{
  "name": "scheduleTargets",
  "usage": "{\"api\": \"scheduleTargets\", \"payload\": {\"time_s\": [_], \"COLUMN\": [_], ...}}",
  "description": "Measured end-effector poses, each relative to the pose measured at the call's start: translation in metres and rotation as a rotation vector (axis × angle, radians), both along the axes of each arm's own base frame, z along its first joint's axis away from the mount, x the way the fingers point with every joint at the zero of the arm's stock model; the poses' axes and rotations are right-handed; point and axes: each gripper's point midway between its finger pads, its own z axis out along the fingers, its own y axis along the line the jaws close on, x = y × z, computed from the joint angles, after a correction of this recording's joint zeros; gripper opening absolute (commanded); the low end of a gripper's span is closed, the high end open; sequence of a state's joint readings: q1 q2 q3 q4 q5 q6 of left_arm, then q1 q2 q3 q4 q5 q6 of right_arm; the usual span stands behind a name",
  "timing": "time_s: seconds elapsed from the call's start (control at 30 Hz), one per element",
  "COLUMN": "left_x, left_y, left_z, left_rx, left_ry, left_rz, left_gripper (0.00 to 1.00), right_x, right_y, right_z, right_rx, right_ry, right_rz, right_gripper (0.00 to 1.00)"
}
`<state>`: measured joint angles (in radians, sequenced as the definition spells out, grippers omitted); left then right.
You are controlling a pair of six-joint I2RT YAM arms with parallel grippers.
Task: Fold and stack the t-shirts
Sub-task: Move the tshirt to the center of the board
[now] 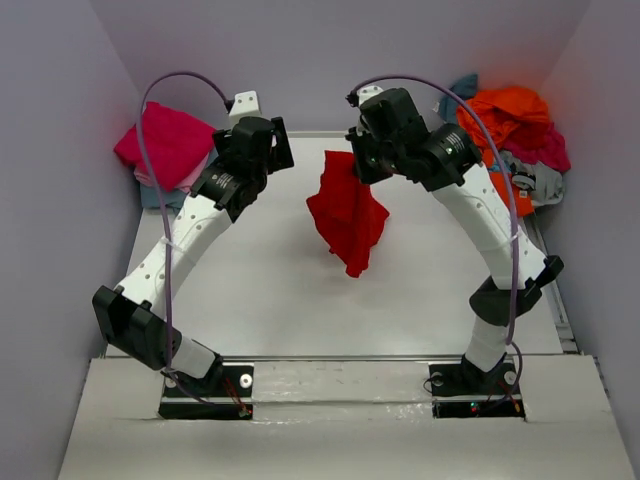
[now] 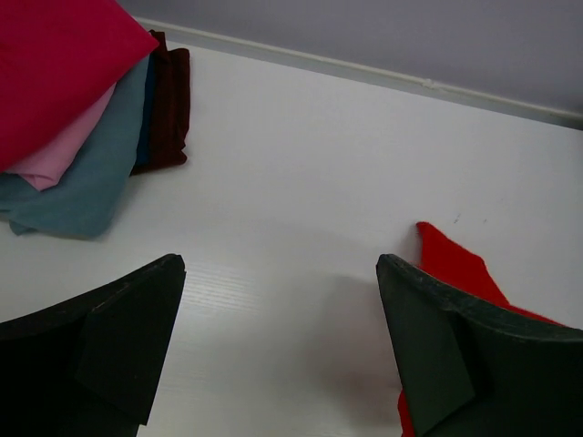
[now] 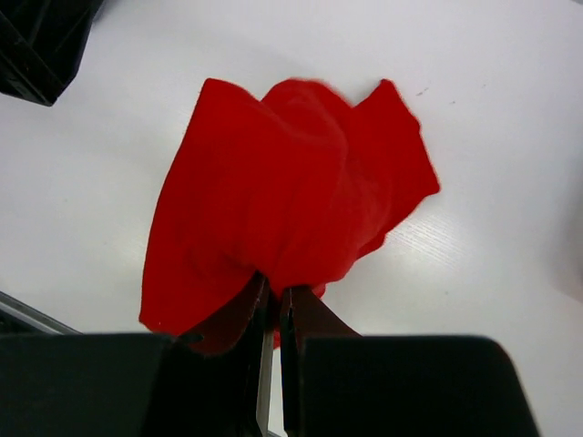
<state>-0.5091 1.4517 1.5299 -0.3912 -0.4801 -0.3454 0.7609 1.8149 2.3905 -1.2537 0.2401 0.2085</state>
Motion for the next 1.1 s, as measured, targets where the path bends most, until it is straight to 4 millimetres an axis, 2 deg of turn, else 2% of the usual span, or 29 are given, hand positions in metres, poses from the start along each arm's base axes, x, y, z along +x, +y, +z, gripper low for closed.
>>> {"api": "scheduleTargets", "payload": {"time_s": [0.13,0.2,0.23,0.27,0.3,0.33,0.37,0.4,0.47,0.6,0.73,0.83,0.93,1.0,1.1], "left_x": [0.000,0.000,0.000,0.000,0.000,0.000,0.000,0.000,0.000,-0.001,-0.001,0.000,0.002,0.003,-0.001], "left_y": [0.000,0.000,0.000,0.000,0.000,0.000,0.000,0.000,0.000,0.000,-0.002,-0.005,-0.010,-0.015,-0.025], "left_z": [0.000,0.000,0.000,0.000,0.000,0.000,0.000,0.000,-0.002,-0.014,-0.021,-0.026,-0.036,-0.048,-0.083], "left_rx": [0.000,-0.001,-0.001,-0.002,-0.002,-0.003,-0.002,-0.003,-0.003,0.008,0.012,0.010,0.013,0.017,0.035], "left_ry": [0.001,0.000,0.001,0.000,0.000,0.000,0.001,0.000,0.002,0.026,0.042,0.053,0.083,0.118,0.225], "left_rz": [0.000,0.000,0.000,0.000,0.000,0.000,0.000,0.000,0.000,-0.003,-0.007,-0.016,-0.038,-0.057,-0.103], "left_gripper": [0.99,0.99,0.99,0.99,0.99,0.99,0.99,0.99,0.99,0.99,0.99,0.99,0.99,0.97,0.97], "right_x": [0.004,0.006,0.007,0.008,0.009,0.009,0.010,0.012,0.014,0.016,0.015,0.011,0.000,-0.004,-0.007], "right_y": [-0.010,-0.018,-0.021,-0.023,-0.024,-0.026,-0.026,-0.027,-0.027,-0.027,-0.028,-0.021,-0.016,-0.016,-0.018], "right_z": [-0.002,-0.011,-0.018,-0.024,-0.032,-0.040,-0.043,-0.047,-0.048,-0.046,-0.049,-0.075,-0.138,-0.167,-0.193], "right_rx": [-0.038,-0.081,-0.103,-0.121,-0.138,-0.156,-0.165,-0.171,-0.166,-0.155,-0.142,-0.133,-0.181,-0.211,-0.226], "right_ry": [-0.020,-0.016,-0.008,0.000,0.013,0.028,0.032,0.038,0.038,0.031,0.047,0.111,0.262,0.337,0.404], "right_rz": [-0.035,-0.068,-0.082,-0.092,-0.104,-0.118,-0.123,-0.137,-0.158,-0.173,-0.189,-0.183,-0.177,-0.193,-0.224], "right_gripper": [0.08,0.18,0.28,0.46,0.56,0.70,0.90,0.96,0.99,1.00,0.94,0.91,0.89,0.88,0.86]}}
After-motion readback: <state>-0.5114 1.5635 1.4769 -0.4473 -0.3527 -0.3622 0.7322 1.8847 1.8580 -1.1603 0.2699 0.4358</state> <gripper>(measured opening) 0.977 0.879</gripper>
